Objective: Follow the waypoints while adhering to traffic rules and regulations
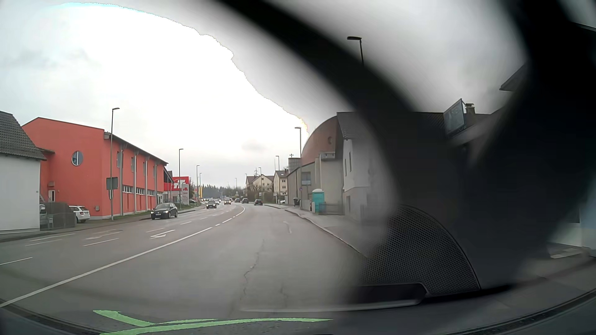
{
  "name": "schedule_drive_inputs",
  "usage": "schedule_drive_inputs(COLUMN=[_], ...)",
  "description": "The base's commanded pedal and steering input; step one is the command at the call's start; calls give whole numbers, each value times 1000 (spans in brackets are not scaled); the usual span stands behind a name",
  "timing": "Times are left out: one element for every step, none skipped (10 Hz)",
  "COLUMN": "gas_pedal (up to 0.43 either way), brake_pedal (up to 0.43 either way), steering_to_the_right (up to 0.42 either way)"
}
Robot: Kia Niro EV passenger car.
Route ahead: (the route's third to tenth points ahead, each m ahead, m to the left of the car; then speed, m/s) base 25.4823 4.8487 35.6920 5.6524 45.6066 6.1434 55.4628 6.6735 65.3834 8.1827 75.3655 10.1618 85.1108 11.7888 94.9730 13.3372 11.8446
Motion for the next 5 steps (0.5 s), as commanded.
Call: schedule_drive_inputs(gas_pedal=[197,177,177,177,177], brake_pedal=[0,0,0,0,0], steering_to_the_right=[-13,-13,-13,-13,-13])
